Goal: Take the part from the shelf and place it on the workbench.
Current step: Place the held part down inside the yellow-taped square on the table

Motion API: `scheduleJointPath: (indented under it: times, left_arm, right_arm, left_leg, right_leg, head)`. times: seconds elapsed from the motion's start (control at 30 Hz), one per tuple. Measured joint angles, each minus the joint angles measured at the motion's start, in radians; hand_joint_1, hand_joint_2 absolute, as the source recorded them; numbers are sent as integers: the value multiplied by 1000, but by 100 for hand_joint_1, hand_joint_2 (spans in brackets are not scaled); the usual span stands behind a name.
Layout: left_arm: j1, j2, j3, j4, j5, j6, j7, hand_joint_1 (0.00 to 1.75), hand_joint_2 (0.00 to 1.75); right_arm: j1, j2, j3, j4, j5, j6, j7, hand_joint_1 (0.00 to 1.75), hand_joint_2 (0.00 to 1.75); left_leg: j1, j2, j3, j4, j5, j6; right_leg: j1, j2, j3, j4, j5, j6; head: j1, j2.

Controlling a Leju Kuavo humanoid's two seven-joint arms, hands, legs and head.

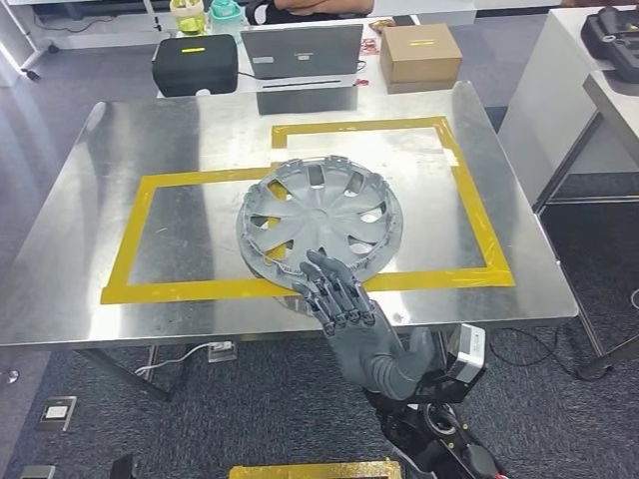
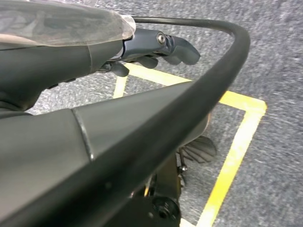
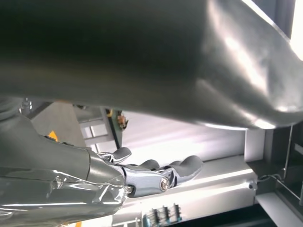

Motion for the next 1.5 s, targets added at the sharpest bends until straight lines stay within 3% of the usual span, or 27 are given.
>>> scheduleJointPath:
  times: [0.07,0.13,0.2,0.27,0.33,0.4,0.43,0.53,0.57,0.6,0.67,0.73,0.77,0.83,0.9,0.93,1.0,1.07,1.1,1.13,1.17,1.23,1.3,1.33,1.4,1.43,1.5]
  left_arm:
    - [0,0,1,0,3,0,0,0,0]
    - [0,0,1,0,6,-1,0,0,0]
    - [-2,0,2,0,7,-1,0,0,0]
    - [-6,0,4,0,8,-1,0,0,0]
    - [-8,0,5,0,10,-1,0,0,0]
    - [-8,-1,5,0,12,-1,0,0,0]
    - [-7,-1,6,0,12,-2,0,0,0]
    - [-7,-1,7,0,14,-2,0,0,0]
    - [-7,-1,7,0,14,-2,0,0,0]
    - [-6,-1,8,0,14,-2,0,0,0]
    - [-6,-1,9,0,15,-2,0,0,0]
    - [-6,-3,11,0,15,-2,0,0,0]
    - [-6,-5,12,0,15,-2,0,0,0]
    - [-6,-7,13,0,15,-2,0,0,0]
    - [-5,-6,14,0,15,-2,0,0,0]
    - [-5,-6,14,0,15,-2,0,0,0]
    - [-5,-6,15,1,15,-2,0,0,0]
    - [-5,-6,16,1,15,-2,0,0,0]
    - [-5,-6,16,1,15,-2,0,0,0]
    - [-5,-6,16,1,15,-2,0,0,0]
    - [-5,-5,16,1,15,-2,0,0,0]
    - [-7,-4,18,1,15,-2,0,0,0]
    - [-9,-4,21,0,15,-2,0,0,0]
    - [-9,-4,22,0,15,-2,0,0,0]
    - [-8,-5,22,0,15,-2,0,0,0]
    - [-7,-5,23,0,15,-2,0,0,0]
    - [-6,-6,23,0,15,-1,0,0,0]
  right_arm:
    - [-1,0,1,1,14,-19,0,0,0]
    - [-1,0,1,1,19,-24,0,0,0]
    - [-4,0,1,2,15,-19,1,0,0]
    - [-8,0,1,2,14,-14,3,0,0]
    - [-12,0,2,2,17,-10,8,0,0]
    - [-14,-1,4,2,25,-15,14,0,0]
    - [-14,-2,5,2,28,-18,17,0,0]
    - [-14,-3,7,5,25,-19,20,0,0]
    - [-14,-4,8,7,23,-19,20,0,0]
    - [-14,-5,8,9,21,-19,20,0,0]
    - [-14,-6,10,13,20,-18,20,0,0]
    - [-17,-6,11,14,19,-18,20,0,0]
    - [-19,-6,11,14,19,-18,20,0,0]
    - [-21,-6,12,14,19,-18,19,0,0]
    - [-22,-6,12,15,18,-18,20,0,0]
    - [-24,-6,12,15,17,-18,20,0,0]
    - [-26,-6,13,16,17,-17,20,0,0]
    - [-26,-6,13,18,17,-17,20,0,0]
    - [-25,-6,13,19,17,-17,20,0,0]
    - [-25,-6,13,20,17,-17,20,0,0]
    - [-25,-6,13,20,17,-17,20,0,0]
    - [-26,-6,13,21,17,-17,20,0,0]
    - [-26,-6,13,20,17,-17,20,0,0]
    - [-27,-6,13,20,17,-17,19,0,0]
    - [-26,-6,14,20,17,-16,16,0,0]
    - [-26,-6,14,21,18,-16,14,0,0]
    - [-26,-6,14,21,22,-18,10,0,0]
  left_leg:
    - [0,0,-36,126,-70,-4]
    - [0,0,-12,140,-58,-3]
    - [0,0,82,17,-7,3]
    - [-4,-2,174,-123,13,12]
    - [-10,-3,200,-173,13,21]
    - [-8,1,190,-175,24,36]
    - [-6,3,184,-176,32,45]
    - [-7,10,155,-176,57,63]
    - [-8,10,144,-176,66,64]
    - [-10,10,132,-174,74,64]
    - [-13,10,111,-171,89,63]
    - [-17,10,96,-166,101,58]
    - [-18,10,90,-165,107,54]
    - [-17,11,82,-164,122,42]
    - [-17,10,75,-162,130,30]
    - [-16,8,67,-148,114,24]
    - [-10,5,33,-59,30,12]
    - [-3,5,-12,80,-57,1]
    - [0,5,-21,130,-69,-4]
    - [3,5,-15,148,-55,-8]
    - [6,5,9,129,-25,-11]
    - [12,5,103,2,25,-18]
    - [11,0,184,-130,22,-12]
    - [9,-2,200,-161,14,-6]
    - [6,0,190,-166,18,13]
    - [6,2,182,-165,23,23]
    - [4,6,166,-165,37,44]
  right_leg:
    - [3,-1,-24,1,17,-4]
    - [5,-1,-46,1,33,-2]
    - [6,0,-62,2,48,3]
    - [9,0,-73,4,61,13]
    - [10,-1,-77,4,73,25]
    - [10,-1,-81,9,73,36]
    - [9,-1,-90,29,50,42]
    - [7,-2,-145,206,-93,53]
    - [7,-2,-157,268,-126,55]
    - [7,-2,-153,303,-134,56]
    - [9,-2,-92,259,-95,50]
    - [14,-2,13,109,-52,35]
    - [17,-2,57,39,-46,28]
    - [23,-2,92,-27,-51,19]
    - [21,-5,84,-39,-36,10]
    - [17,-7,77,-43,-26,4]
    - [11,-11,60,-48,-5,-7]
    - [11,-12,30,-45,15,-11]
    - [10,-12,14,-43,25,-10]
    - [9,-12,-2,-39,34,-7]
    - [8,-12,-18,-34,43,-3]
    - [6,-11,-46,-20,55,7]
    - [8,-11,-67,-5,66,20]
    - [10,-12,-73,0,72,26]
    - [8,-12,-81,3,79,39]
    - [7,-11,-89,15,65,44]
    - [5,-11,-121,99,-12,51]
  head:
    - [-14,0]
    - [-23,0]
    - [-31,0]
    - [-39,0]
    - [-38,0]
    - [-33,0]
    - [-29,0]
    - [-11,0]
    - [-5,0]
    - [0,0]
    - [8,0]
    - [15,0]
    - [17,0]
    - [17,0]
    - [16,0]
    - [14,0]
    - [3,0]
    - [-9,0]
    - [-13,0]
    - [-18,0]
    - [-23,0]
    - [-32,0]
    - [-39,0]
    - [-39,0]
    - [-31,0]
    - [-27,0]
    - [-14,0]
